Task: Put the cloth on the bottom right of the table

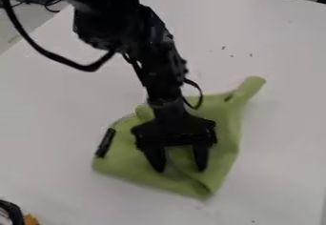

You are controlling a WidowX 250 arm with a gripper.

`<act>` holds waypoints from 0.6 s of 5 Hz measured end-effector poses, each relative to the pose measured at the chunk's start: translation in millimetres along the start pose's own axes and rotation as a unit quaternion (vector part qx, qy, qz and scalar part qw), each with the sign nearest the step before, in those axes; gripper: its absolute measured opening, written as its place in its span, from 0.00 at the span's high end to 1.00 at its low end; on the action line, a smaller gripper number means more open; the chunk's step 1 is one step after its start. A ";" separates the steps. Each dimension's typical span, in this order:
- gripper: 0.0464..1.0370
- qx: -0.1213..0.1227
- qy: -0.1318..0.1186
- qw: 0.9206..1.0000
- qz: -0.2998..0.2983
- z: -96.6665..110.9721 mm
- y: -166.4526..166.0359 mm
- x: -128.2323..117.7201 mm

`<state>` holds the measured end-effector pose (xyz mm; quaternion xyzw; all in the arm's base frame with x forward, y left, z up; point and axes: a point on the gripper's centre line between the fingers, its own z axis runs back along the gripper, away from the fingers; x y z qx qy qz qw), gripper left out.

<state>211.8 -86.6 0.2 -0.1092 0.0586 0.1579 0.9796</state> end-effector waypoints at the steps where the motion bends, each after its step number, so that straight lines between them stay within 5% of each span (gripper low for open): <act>1: 0.04 0.000 0.016 1.000 0.025 -2.9 1.2 -25.0; 2: 0.04 -0.013 0.017 0.999 0.044 -3.6 7.1 -45.7; 3: 0.04 0.006 0.012 1.000 0.026 -3.2 8.8 -45.9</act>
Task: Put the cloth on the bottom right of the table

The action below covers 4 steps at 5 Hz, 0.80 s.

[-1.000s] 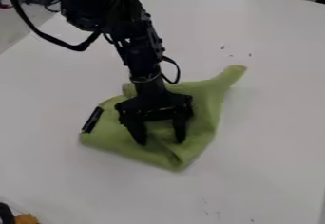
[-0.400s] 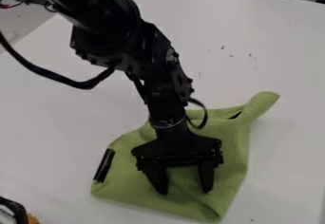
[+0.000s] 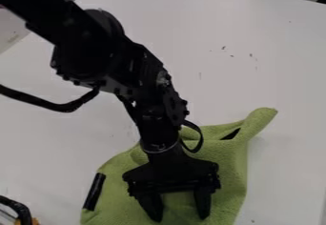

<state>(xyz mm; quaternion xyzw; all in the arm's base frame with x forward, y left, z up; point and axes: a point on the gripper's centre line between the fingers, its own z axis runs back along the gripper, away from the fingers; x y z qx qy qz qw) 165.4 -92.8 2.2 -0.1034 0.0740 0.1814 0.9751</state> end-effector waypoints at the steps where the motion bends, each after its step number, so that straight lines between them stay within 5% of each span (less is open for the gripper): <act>1: 0.04 0.005 -0.009 1.000 -0.015 2.8 -1.2 5.9; 4: 0.04 0.025 -0.056 0.998 0.002 61.5 -8.9 11.2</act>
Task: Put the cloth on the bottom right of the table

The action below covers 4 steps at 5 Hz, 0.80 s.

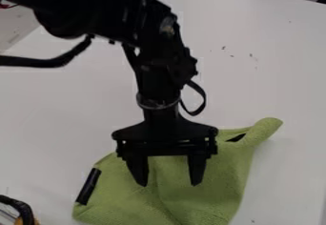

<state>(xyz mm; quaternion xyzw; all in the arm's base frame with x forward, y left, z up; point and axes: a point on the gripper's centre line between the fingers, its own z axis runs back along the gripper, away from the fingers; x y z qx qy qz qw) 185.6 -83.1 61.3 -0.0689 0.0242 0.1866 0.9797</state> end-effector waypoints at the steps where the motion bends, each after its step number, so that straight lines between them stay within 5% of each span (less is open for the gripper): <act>1: 0.04 0.003 0.009 1.000 0.019 22.1 -1.0 -6.7; 2: 0.04 0.025 0.048 0.996 0.066 42.9 -0.5 -5.7; 4: 0.04 0.014 0.024 0.997 0.071 63.0 24.2 31.0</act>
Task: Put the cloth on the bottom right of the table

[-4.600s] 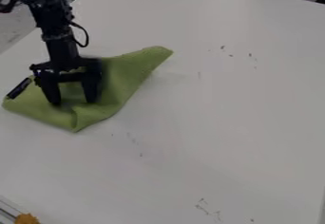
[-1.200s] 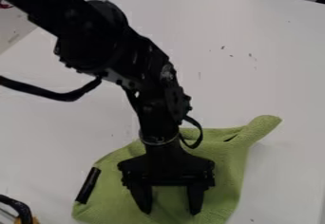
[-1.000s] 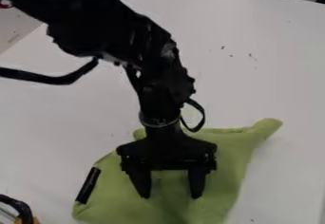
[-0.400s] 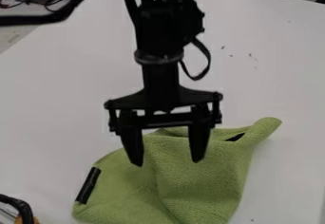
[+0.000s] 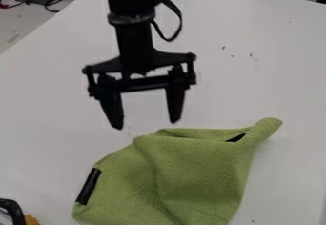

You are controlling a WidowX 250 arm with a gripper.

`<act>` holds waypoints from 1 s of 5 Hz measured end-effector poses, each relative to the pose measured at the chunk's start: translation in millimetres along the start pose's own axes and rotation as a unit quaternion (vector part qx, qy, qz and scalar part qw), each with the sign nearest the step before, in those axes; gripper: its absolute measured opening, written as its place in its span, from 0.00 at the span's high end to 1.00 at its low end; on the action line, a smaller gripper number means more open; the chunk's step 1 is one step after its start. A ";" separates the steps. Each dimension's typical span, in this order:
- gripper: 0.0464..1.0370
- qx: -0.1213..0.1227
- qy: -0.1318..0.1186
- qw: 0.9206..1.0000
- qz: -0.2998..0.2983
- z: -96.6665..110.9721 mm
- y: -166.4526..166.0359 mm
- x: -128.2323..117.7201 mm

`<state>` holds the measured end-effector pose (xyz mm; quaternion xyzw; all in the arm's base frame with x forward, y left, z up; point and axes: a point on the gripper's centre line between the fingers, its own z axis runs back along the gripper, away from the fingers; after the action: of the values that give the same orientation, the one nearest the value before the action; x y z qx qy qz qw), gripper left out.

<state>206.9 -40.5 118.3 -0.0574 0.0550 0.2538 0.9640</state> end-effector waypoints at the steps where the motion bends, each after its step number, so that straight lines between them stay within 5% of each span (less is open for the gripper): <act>1: 0.04 0.003 -0.012 1.000 -0.024 6.4 11.2 30.7; 4: 0.04 0.015 -0.035 0.998 -0.055 12.4 62.2 91.6; 5: 0.04 0.014 -0.017 0.996 -0.082 -0.9 73.9 117.0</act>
<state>271.4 79.8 95.5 -0.0439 0.0376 0.1739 0.9831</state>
